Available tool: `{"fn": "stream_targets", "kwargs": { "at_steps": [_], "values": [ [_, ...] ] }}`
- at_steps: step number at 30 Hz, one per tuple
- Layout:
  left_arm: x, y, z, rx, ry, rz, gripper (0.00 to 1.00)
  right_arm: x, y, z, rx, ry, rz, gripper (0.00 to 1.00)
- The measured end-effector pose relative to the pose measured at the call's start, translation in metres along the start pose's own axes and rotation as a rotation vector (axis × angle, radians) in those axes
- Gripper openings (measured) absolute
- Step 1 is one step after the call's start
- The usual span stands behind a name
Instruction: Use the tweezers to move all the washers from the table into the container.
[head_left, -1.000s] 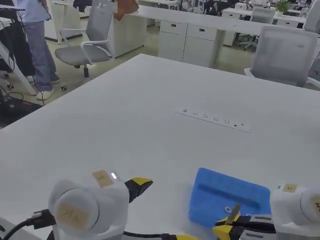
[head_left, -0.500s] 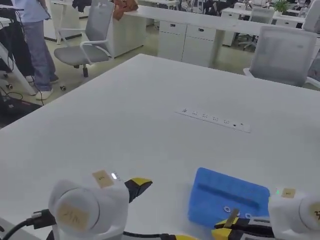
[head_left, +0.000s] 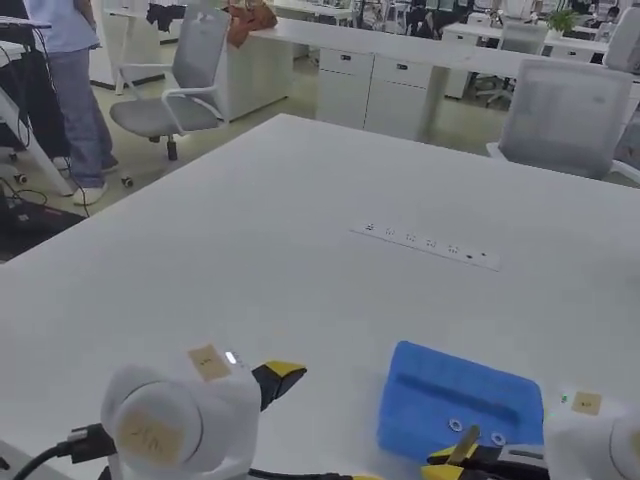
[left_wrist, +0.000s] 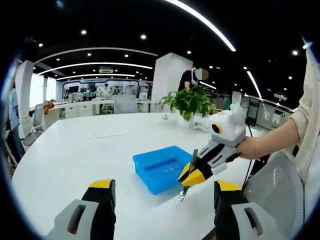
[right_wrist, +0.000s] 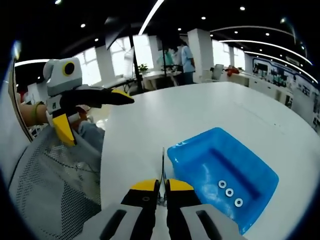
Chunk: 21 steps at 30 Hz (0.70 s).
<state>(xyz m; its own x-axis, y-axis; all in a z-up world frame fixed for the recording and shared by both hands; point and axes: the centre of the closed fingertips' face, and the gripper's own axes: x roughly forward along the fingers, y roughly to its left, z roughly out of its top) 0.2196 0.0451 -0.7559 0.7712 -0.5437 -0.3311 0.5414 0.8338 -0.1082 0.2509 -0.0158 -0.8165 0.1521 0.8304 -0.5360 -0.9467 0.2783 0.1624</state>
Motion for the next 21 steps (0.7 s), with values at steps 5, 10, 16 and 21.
{"fn": "stream_targets", "kwargs": {
  "at_steps": [5, 10, 16, 21],
  "values": [
    [0.001, -0.002, -0.001, 0.004, 0.005, -0.011, 0.82, -0.012, -0.004, 0.013, 0.009, -0.029, -0.024, 0.03],
    [0.001, -0.003, -0.001, 0.014, 0.007, -0.012, 0.82, -0.024, -0.01, 0.023, 0.031, -0.06, -0.038, 0.03],
    [0.001, -0.003, -0.001, 0.01, 0.005, -0.015, 0.82, -0.034, -0.012, 0.041, 0.075, -0.11, -0.006, 0.03],
    [0.0, -0.001, 0.0, 0.007, -0.002, -0.007, 0.81, -0.038, -0.02, 0.063, 0.1, -0.161, 0.008, 0.03]
  ]
}}
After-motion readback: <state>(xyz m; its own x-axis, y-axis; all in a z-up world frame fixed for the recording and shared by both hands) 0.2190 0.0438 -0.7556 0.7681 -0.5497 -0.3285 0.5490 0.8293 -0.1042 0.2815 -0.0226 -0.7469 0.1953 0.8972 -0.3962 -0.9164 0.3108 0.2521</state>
